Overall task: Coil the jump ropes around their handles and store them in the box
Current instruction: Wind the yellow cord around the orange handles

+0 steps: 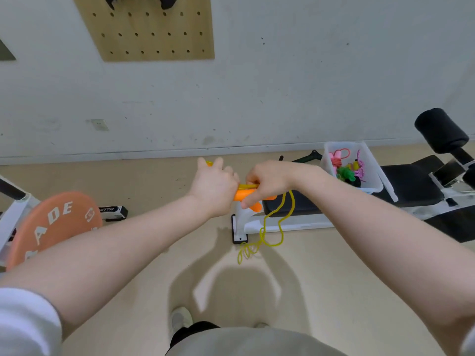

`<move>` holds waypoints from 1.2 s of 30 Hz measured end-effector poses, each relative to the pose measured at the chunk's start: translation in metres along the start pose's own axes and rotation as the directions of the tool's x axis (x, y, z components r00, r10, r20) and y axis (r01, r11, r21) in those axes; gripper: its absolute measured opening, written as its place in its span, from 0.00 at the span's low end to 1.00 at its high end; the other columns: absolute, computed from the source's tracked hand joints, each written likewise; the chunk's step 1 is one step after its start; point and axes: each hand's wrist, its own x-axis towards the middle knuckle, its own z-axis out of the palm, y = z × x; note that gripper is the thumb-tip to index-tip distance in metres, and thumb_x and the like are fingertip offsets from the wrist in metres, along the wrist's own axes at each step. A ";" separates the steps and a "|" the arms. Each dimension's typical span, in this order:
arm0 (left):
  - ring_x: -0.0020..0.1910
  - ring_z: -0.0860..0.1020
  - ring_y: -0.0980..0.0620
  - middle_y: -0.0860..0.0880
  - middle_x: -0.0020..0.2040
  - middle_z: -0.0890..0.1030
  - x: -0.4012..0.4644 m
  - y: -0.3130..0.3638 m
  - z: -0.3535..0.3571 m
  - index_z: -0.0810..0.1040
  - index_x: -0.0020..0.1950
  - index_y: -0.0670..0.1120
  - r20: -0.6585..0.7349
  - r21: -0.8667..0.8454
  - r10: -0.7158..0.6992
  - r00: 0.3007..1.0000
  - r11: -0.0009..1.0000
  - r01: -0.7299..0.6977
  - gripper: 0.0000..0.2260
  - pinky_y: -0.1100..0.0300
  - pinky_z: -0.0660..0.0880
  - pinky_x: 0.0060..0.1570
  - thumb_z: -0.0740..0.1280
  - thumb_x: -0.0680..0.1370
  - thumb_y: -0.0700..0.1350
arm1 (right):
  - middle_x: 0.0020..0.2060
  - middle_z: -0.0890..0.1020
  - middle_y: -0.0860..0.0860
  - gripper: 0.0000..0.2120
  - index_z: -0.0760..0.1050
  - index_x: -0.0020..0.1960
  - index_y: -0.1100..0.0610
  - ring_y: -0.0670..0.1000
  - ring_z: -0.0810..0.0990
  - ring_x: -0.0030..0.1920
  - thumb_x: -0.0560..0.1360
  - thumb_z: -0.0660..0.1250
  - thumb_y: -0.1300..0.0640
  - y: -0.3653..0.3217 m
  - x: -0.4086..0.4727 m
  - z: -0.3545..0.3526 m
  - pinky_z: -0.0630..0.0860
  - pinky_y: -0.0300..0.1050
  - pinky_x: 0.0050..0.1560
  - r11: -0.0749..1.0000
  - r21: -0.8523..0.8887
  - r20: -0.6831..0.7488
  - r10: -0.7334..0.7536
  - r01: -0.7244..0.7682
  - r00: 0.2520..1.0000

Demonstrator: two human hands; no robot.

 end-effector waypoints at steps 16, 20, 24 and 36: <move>0.39 0.73 0.46 0.45 0.39 0.79 0.026 -0.027 0.004 0.72 0.41 0.46 0.267 -0.723 -0.189 0.945 0.609 0.326 0.04 0.61 0.69 0.35 0.63 0.75 0.44 | 0.24 0.65 0.49 0.13 0.68 0.42 0.57 0.45 0.62 0.19 0.82 0.50 0.56 -0.019 -0.010 0.033 0.59 0.34 0.21 0.183 0.974 -0.132 -0.022 0.134 0.991; 0.32 0.67 0.51 0.50 0.29 0.68 0.015 -0.035 -0.015 0.68 0.31 0.47 0.334 -0.921 0.125 0.934 0.257 0.295 0.07 0.61 0.63 0.32 0.66 0.62 0.40 | 0.21 0.65 0.46 0.19 0.69 0.35 0.57 0.47 0.65 0.23 0.82 0.51 0.53 0.001 -0.016 0.050 0.68 0.40 0.35 0.283 0.953 -0.049 -0.202 0.106 0.978; 0.29 0.65 0.53 0.53 0.28 0.68 0.000 -0.028 -0.019 0.67 0.31 0.48 0.334 -0.895 0.496 0.802 0.432 0.106 0.06 0.61 0.62 0.31 0.63 0.59 0.41 | 0.25 0.68 0.46 0.16 0.68 0.27 0.50 0.46 0.67 0.29 0.72 0.63 0.51 0.012 -0.026 0.061 0.69 0.35 0.43 0.589 0.793 -0.008 -0.247 0.157 0.969; 0.59 0.69 0.44 0.46 0.58 0.74 -0.007 0.039 -0.004 0.73 0.60 0.46 0.470 0.056 0.126 0.874 0.984 -0.172 0.14 0.47 0.67 0.53 0.61 0.75 0.43 | 0.32 0.74 0.55 0.12 0.72 0.35 0.59 0.57 0.72 0.37 0.74 0.62 0.53 -0.002 0.000 -0.006 0.66 0.42 0.33 0.973 -0.217 -0.163 0.039 -0.074 0.986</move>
